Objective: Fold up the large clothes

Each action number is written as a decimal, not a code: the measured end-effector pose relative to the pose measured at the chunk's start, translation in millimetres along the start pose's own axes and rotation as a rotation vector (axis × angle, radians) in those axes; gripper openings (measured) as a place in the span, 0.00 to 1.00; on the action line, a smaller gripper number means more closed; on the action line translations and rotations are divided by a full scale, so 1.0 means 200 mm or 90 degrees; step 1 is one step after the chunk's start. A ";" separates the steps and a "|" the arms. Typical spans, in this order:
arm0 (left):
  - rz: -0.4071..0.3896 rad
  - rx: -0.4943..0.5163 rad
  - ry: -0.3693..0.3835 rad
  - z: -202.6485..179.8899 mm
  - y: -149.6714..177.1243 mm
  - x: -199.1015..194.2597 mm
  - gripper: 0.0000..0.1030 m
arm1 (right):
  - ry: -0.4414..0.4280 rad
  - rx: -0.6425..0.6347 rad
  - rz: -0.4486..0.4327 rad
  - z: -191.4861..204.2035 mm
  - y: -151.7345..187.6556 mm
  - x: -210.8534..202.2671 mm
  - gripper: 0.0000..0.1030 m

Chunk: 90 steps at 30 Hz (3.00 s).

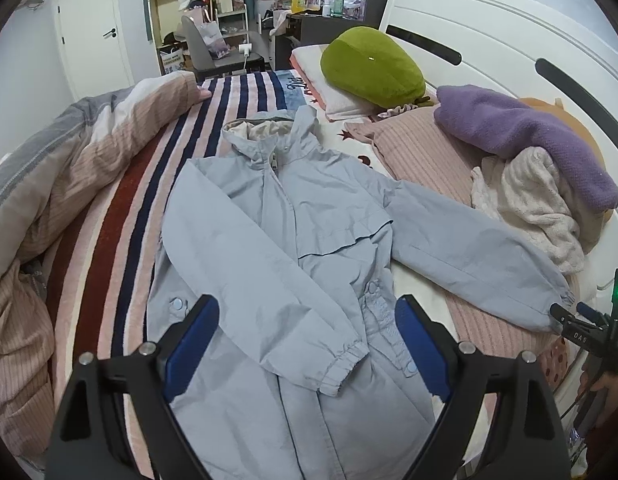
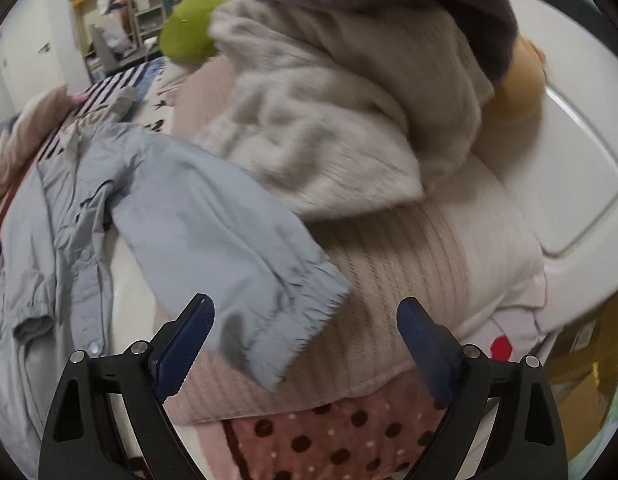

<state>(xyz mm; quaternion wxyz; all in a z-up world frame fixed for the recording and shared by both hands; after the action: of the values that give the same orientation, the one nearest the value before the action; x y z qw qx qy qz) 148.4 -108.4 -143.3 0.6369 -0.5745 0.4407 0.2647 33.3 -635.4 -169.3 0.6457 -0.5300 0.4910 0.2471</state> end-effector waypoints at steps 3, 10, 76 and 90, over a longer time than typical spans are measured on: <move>-0.001 -0.007 0.010 0.00 0.00 -0.01 0.85 | -0.061 0.021 0.041 -0.01 0.00 0.06 0.85; -0.010 -0.009 0.012 0.02 0.01 -0.03 0.85 | -0.034 -0.026 0.065 0.09 -0.02 0.13 0.32; -0.030 -0.249 -0.071 1.27 0.60 -0.28 0.85 | -0.474 -0.546 0.236 2.54 0.65 -0.07 0.40; -0.038 -0.191 -0.049 1.08 0.36 -0.17 0.85 | -0.448 -0.459 0.134 1.99 0.22 -0.27 0.44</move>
<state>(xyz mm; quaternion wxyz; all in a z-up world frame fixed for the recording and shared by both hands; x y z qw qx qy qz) 127.4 121.2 -159.9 0.5679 -0.6653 0.3541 0.3308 124.5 -241.2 -158.3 0.5197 -0.5514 0.1780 0.6279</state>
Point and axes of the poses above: each gripper's, at about its wrist camera, not at the fingertips, and x roughly the way its jaws point, z to its left, y to its underside, the point moved 5 cm from there along x, roughly the way its jaws point, and after that the axes turned 6 degrees about z, right-handed, at the moved point
